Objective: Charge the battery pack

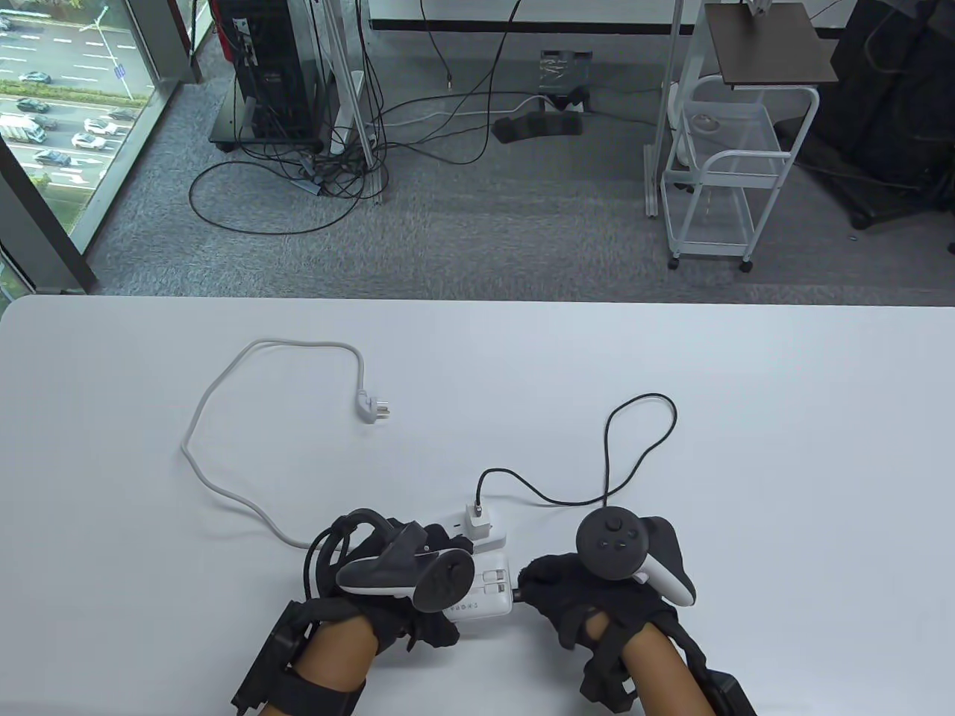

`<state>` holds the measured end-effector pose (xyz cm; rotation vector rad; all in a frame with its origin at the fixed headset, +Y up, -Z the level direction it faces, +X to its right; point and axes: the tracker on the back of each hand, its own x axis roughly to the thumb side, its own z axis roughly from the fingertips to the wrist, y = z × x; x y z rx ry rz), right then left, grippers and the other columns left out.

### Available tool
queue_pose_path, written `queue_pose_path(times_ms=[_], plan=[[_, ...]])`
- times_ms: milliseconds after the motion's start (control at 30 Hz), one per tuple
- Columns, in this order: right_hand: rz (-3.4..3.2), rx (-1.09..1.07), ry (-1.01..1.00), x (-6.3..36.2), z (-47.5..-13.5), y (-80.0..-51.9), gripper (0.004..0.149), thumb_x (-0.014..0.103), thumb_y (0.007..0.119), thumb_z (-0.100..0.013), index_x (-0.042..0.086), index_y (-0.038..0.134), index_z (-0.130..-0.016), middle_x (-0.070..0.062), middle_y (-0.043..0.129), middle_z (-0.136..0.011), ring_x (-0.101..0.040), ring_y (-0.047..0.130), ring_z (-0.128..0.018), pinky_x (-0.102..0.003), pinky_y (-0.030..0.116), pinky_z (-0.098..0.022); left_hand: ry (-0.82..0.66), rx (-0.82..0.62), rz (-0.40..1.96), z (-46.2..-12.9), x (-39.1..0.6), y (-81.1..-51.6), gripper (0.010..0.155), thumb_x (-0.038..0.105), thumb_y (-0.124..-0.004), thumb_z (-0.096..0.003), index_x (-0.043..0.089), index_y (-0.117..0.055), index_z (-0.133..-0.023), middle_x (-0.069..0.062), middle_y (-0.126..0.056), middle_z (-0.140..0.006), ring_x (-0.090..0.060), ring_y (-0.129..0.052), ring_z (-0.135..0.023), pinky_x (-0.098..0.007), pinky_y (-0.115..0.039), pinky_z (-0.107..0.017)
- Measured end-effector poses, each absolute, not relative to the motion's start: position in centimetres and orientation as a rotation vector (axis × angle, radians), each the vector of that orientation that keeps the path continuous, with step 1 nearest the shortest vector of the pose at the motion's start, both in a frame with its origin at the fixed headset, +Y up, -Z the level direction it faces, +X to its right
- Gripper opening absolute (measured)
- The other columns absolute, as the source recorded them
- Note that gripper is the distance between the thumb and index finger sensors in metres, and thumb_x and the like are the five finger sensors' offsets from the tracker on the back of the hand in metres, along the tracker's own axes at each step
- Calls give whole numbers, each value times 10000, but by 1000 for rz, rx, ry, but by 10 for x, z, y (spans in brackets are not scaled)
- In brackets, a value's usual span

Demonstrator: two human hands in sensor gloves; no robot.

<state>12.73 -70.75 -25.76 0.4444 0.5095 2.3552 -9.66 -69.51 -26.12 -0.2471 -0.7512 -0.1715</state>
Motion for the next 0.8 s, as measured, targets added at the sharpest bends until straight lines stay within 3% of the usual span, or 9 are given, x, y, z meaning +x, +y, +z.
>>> queue_pose_path(times_ms=[200,433,700,800], plan=[[2470,355,309,150,-261,-703,473,339,795,-459,139,793,-888,-204,864,-875,-510,839,-789,-839,367,-610,-743,-266,-302,-257,-85,-706,1024,866,-848,-263,218,-709,-1043,16,-884,-880,-140,-1016,-648,-391,-860,-582],[2489,313,286,156,-263,-707,483,340,794,-461,137,788,-899,-224,823,-926,-532,810,-812,-850,330,-607,-767,-308,-395,-251,-67,-721,1017,866,-841,-269,215,-714,-1040,23,-896,-873,-120,-1030,-642,-372,-870,-577],[2711,372,126,150,-259,-697,506,361,796,-457,157,766,-919,-232,759,-986,-537,764,-856,-858,292,-611,-759,-332,-449,-250,-62,-731,1020,853,-847,-272,203,-706,-1044,17,-890,-879,-123,-1029,-649,-376,-867,-579],[2724,386,97,151,-258,-696,543,373,799,-456,162,726,-951,-250,699,-1023,-548,717,-885,-861,271,-613,-725,-384,-428,-250,-65,-729,972,806,-847,-325,197,-670,-1061,8,-866,-921,-140,-1010,-702,-398,-848,-601]])
